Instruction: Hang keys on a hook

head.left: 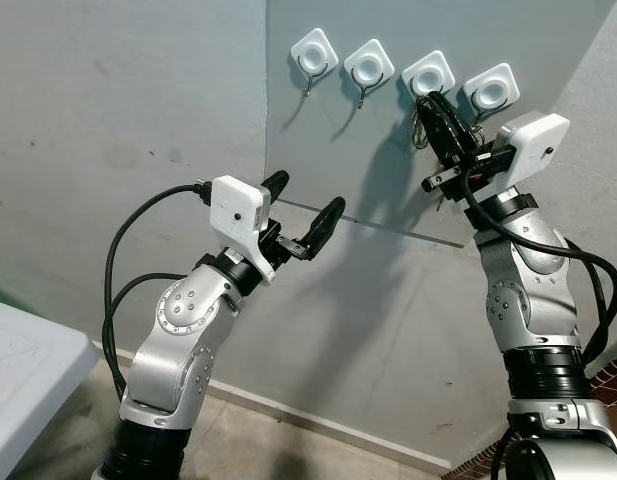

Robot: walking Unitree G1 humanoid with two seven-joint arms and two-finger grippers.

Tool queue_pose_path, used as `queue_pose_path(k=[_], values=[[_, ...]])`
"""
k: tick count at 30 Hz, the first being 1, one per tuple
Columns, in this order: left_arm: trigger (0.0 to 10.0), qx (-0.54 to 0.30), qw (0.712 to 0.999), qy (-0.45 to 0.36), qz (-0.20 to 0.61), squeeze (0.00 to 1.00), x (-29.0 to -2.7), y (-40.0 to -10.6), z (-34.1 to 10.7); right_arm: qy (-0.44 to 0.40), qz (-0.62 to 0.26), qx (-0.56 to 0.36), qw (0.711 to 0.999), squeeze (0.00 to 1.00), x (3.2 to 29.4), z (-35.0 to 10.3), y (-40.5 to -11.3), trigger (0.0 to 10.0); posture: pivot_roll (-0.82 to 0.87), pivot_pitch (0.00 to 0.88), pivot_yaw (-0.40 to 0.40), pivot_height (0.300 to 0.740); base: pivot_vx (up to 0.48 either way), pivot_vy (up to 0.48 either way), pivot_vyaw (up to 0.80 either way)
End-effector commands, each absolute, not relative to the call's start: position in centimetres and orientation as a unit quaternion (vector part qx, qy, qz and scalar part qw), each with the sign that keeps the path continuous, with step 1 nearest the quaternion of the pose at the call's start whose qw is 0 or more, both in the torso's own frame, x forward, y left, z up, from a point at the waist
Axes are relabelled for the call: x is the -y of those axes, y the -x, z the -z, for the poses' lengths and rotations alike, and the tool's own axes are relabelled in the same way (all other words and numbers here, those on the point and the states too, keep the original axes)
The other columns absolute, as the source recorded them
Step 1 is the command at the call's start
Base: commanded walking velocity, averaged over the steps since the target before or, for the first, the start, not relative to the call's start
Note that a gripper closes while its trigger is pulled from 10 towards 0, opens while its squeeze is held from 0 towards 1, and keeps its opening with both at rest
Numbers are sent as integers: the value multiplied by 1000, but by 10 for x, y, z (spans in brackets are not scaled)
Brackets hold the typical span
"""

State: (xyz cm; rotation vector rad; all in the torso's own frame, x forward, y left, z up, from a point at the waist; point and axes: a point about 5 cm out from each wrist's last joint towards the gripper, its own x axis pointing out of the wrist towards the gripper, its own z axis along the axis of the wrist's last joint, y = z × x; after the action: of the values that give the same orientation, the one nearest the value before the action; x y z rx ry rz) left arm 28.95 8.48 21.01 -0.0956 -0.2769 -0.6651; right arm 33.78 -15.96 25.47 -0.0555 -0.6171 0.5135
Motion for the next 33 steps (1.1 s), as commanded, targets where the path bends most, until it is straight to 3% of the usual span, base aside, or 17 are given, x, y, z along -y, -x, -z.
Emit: queue_pose_path(k=[1, 19, 33], values=[[10000, 141, 933, 44, 328, 0, -84, -288, -214, 45, -255, 291, 921, 0, 161, -251, -338, 10000, 38, 0, -59, 715, 0, 0, 0], [10000, 139, 935, 48, 324, 0, -85, -288, -214, 131, -267, 288, 910, 0, 160, -246, -336, 10000, 36, 0, -62, 715, 0, 0, 0], [10000, 136, 936, 49, 321, 0, -86, -288, -213, 135, -267, 292, 909, 0, 157, -245, -336, 10000, 36, 0, -64, 715, 0, 0, 0]])
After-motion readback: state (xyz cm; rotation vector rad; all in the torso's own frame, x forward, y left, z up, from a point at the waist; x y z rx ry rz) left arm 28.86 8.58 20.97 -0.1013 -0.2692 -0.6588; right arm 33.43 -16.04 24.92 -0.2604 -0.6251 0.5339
